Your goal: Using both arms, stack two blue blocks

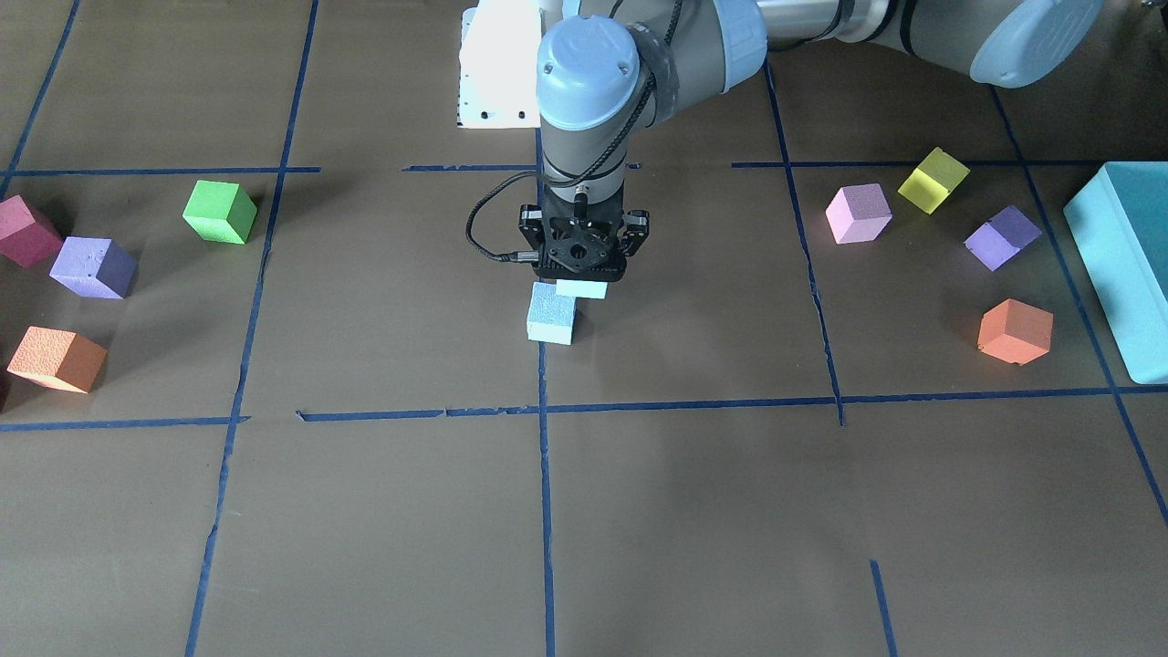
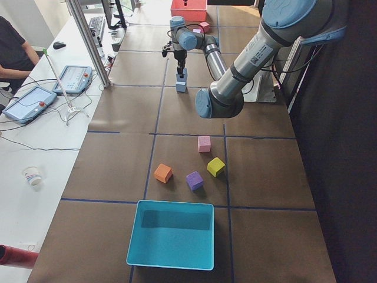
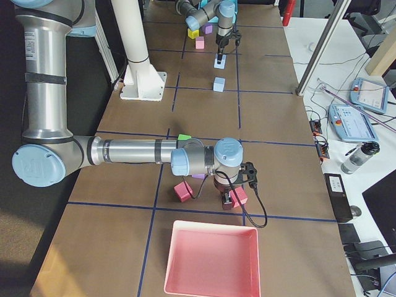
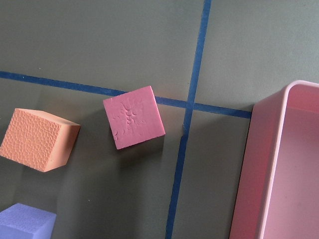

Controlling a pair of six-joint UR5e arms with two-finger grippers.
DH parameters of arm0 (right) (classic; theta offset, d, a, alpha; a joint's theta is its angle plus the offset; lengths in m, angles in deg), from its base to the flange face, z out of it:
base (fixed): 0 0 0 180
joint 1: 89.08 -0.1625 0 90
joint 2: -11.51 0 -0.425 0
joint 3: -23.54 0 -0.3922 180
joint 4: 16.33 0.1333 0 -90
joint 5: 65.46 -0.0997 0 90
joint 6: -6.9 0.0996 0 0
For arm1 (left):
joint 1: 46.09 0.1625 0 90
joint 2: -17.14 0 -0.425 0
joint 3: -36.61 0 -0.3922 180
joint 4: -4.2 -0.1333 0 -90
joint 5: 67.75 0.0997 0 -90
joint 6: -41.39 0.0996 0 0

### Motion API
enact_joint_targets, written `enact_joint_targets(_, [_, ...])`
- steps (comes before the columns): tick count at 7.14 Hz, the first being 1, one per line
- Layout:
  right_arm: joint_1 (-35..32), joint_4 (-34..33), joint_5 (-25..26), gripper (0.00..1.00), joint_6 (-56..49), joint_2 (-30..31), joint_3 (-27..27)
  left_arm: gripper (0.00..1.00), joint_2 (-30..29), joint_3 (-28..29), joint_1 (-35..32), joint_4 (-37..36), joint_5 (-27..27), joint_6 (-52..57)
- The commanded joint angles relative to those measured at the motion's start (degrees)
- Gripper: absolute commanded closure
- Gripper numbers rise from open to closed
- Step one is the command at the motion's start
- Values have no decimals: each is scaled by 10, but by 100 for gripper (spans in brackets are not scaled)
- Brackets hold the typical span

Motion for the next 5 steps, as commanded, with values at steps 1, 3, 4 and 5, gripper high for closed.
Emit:
enact_joint_targets(1, [0, -3, 0, 0, 0, -1, 0, 98, -27, 53, 6, 30, 2, 0])
enact_joint_targets(3, [0, -3, -1, 0, 0, -2, 1, 97, -29, 62, 5, 46, 1, 0])
enact_joint_targets(4, [0, -3, -1, 0, 0, -3, 1, 96, -29, 65, 5, 47, 1, 0])
enact_joint_targets(5, [0, -3, -1, 0, 0, -2, 0, 96, -29, 68, 5, 47, 1, 0])
